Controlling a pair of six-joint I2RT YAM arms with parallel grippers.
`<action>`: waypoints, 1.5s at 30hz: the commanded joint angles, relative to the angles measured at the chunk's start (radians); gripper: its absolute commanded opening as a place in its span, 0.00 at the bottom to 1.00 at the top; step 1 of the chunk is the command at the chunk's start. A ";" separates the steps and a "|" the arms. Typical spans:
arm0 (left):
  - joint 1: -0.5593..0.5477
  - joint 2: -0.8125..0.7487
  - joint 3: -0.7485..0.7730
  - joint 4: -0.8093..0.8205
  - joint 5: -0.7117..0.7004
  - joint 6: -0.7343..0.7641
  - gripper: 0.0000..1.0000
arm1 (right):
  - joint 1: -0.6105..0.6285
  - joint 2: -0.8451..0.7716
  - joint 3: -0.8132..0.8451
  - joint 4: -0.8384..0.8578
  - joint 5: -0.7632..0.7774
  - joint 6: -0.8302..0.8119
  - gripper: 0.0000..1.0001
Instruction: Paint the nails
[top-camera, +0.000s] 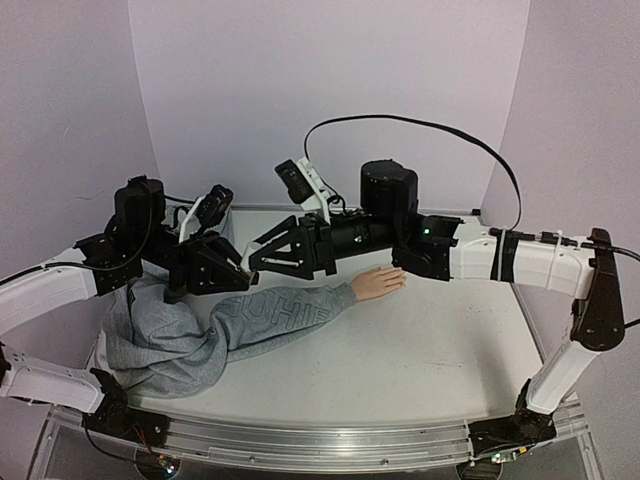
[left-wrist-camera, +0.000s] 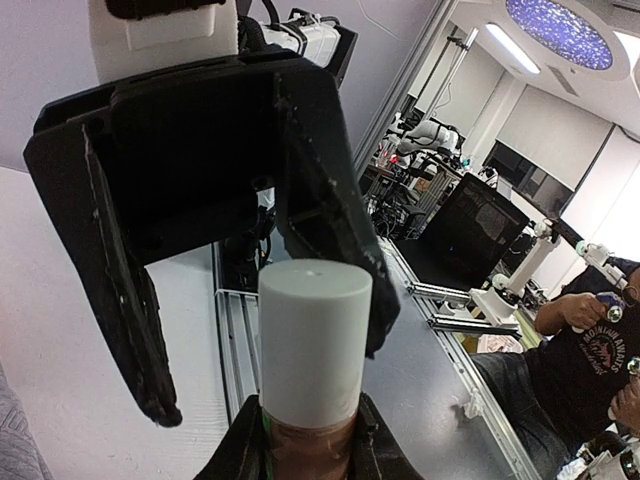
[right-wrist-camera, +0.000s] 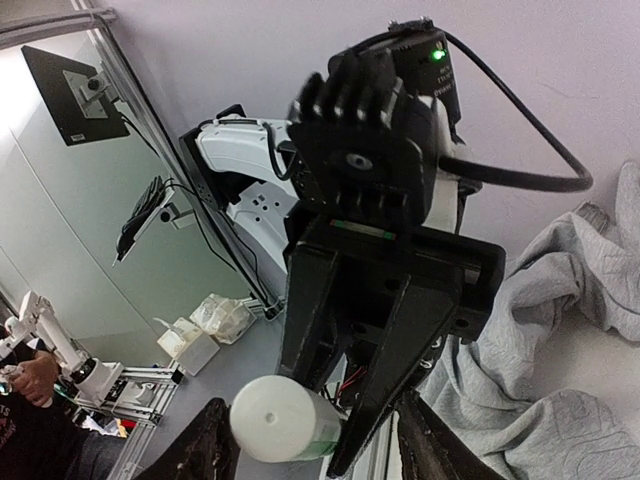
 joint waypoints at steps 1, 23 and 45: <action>-0.004 0.006 0.059 0.040 0.028 -0.005 0.00 | 0.006 0.014 0.062 0.071 -0.047 0.004 0.50; -0.001 -0.082 -0.051 0.041 -0.580 0.139 0.00 | 0.030 -0.002 0.023 0.038 0.203 0.063 0.00; -0.003 -0.169 -0.186 0.035 -0.862 0.151 0.97 | 0.020 -0.058 -0.046 -0.239 1.137 0.172 0.00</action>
